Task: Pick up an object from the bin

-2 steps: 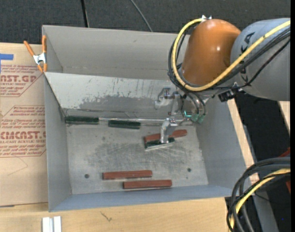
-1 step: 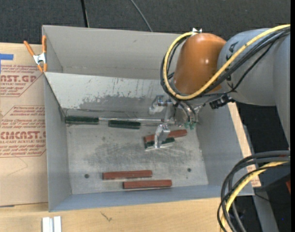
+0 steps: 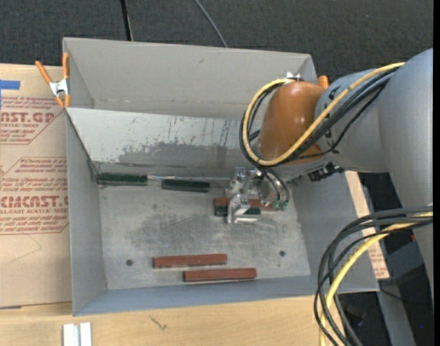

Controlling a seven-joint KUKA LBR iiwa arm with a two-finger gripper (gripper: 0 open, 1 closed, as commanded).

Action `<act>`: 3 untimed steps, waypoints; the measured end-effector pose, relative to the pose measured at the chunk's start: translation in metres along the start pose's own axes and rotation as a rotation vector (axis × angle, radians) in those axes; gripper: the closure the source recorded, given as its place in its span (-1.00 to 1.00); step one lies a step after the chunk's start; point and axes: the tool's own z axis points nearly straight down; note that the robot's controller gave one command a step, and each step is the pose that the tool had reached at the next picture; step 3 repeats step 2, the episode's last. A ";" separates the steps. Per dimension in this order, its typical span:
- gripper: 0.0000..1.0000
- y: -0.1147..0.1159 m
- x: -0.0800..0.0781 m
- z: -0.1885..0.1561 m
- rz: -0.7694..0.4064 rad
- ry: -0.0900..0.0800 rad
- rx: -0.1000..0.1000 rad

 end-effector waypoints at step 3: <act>1.00 0.011 0.015 -0.151 0.042 0.012 0.002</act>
Offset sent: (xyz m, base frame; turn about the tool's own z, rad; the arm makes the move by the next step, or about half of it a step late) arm -0.0186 0.0102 0.1507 0.0431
